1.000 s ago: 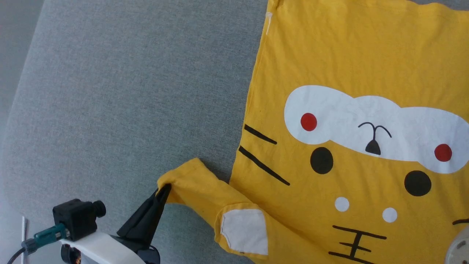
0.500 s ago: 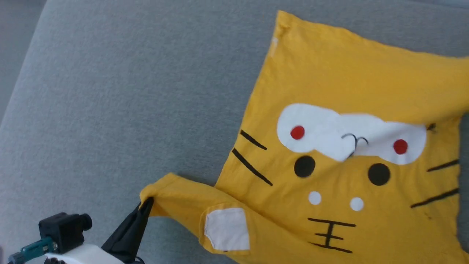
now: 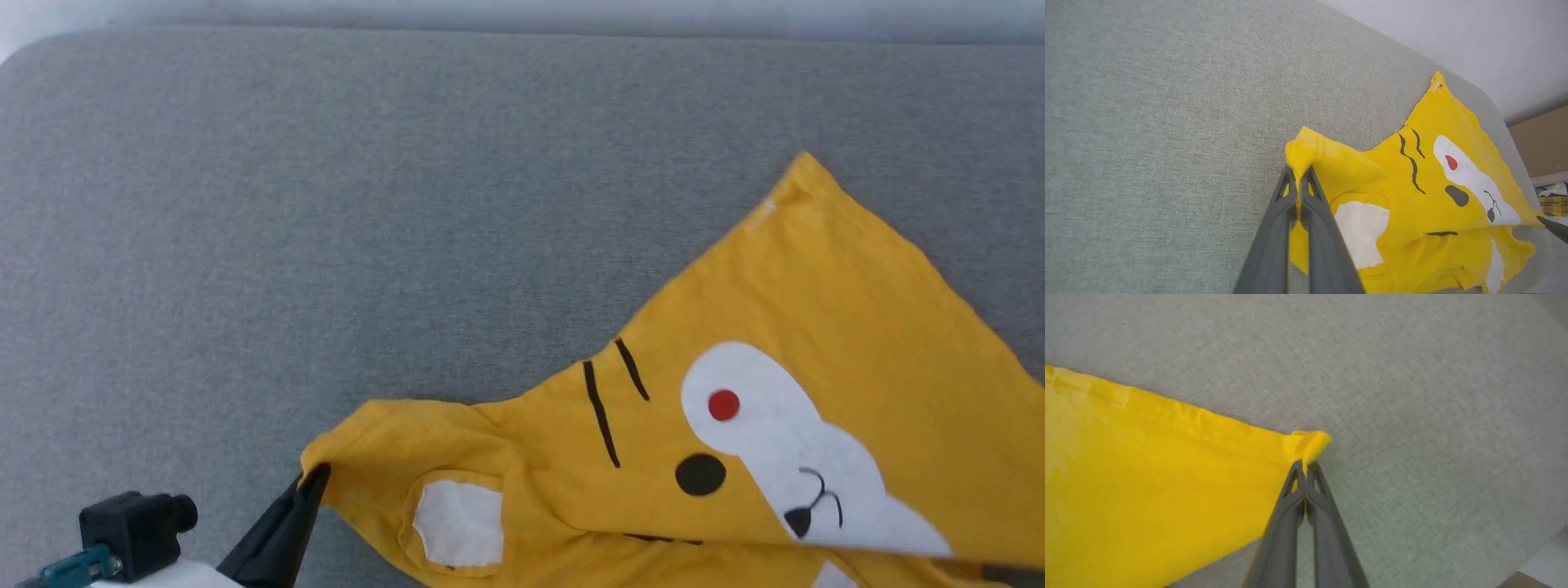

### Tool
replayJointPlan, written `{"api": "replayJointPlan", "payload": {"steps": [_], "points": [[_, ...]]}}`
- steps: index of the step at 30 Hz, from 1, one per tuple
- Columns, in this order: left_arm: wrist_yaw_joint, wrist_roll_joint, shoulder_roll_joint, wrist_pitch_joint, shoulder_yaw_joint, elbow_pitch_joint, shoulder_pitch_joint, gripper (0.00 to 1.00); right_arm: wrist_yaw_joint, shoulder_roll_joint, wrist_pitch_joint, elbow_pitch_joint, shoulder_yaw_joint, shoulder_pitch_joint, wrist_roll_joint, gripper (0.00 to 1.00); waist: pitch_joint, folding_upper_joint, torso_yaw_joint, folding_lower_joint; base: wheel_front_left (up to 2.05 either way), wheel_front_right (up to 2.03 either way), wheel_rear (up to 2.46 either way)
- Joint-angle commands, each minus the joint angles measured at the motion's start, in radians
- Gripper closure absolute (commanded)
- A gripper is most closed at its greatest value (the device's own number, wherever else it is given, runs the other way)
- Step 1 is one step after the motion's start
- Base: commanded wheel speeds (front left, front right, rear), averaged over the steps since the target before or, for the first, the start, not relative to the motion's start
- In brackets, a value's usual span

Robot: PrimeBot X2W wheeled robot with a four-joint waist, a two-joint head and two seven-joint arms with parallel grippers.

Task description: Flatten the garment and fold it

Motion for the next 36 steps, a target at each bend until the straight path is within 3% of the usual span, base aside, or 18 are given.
{"api": "replayJointPlan", "payload": {"steps": [1, 9, 10, 11, 14, 19, 23, 27, 32, 36], "points": [[0.007, 0.006, 0.002, 0.002, 0.002, 0.000, 0.018, 1.00, -0.001, 0.003, -0.049, 0.059, 0.011, 0.042, 0.043, 1.00, -0.038, 0.0000, -0.047, 0.0002, 0.00, 0.00, 0.00], [0.018, 0.010, 0.002, 0.000, 0.007, -0.007, 0.040, 1.00, -0.001, 0.003, -0.264, 0.254, 0.161, 0.094, 0.078, 1.00, -0.081, 0.0000, -0.077, 0.0002, 0.00, 0.00, 0.00], [0.020, 0.012, 0.002, 0.000, 0.006, -0.007, 0.039, 1.00, -0.001, 0.003, -0.277, 0.248, 0.172, 0.088, 0.063, 0.22, -0.087, 0.0000, -0.077, 0.0002, 0.00, 0.00, 0.00], [0.021, 0.014, 0.002, -0.001, 0.005, -0.007, 0.038, 1.00, -0.001, 0.003, -0.283, 0.232, 0.174, 0.080, 0.051, 0.00, -0.091, 0.0000, -0.076, 0.0002, 0.00, 0.00, 0.00], [0.023, 0.017, 0.001, 0.001, -0.002, -0.008, 0.035, 1.00, -0.001, 0.003, -0.253, 0.106, 0.172, 0.066, -0.006, 0.00, -0.101, 0.0000, -0.063, 0.0002, 0.00, 0.00, 0.00], [0.023, 0.025, -0.002, 0.000, -0.017, -0.016, 0.027, 1.00, -0.001, 0.003, -0.091, -0.210, 0.186, -0.005, -0.080, 0.00, -0.093, 0.0000, -0.029, 0.0002, 0.00, 0.00, 0.00], [0.019, 0.030, -0.005, -0.005, -0.028, -0.018, 0.011, 1.00, -0.001, -0.015, 0.045, -0.346, 0.281, -0.119, -0.166, 0.00, -0.067, 0.0000, 0.004, 0.0002, 0.00, 0.00, 0.00], [0.011, 0.032, -0.006, -0.012, -0.039, -0.014, -0.014, 1.00, -0.001, -0.079, 0.108, -0.299, 0.405, -0.263, -0.252, 0.00, -0.022, 0.0000, 0.037, 0.0002, 0.00, 0.00, 0.00], [-0.001, 0.035, -0.009, -0.019, -0.057, -0.002, -0.056, 1.00, -0.001, -0.138, 0.121, -0.113, 0.569, -0.436, -0.356, 0.00, 0.044, 0.0000, 0.076, 0.0002, 0.00, 0.00, 0.00], [-0.012, 0.035, -0.014, -0.023, -0.073, 0.010, -0.087, 1.00, -0.001, -0.183, 0.146, 0.028, 0.637, -0.537, -0.404, 0.00, 0.087, 0.0000, 0.108, 0.0002, 0.00, 0.00, 0.00]]}}
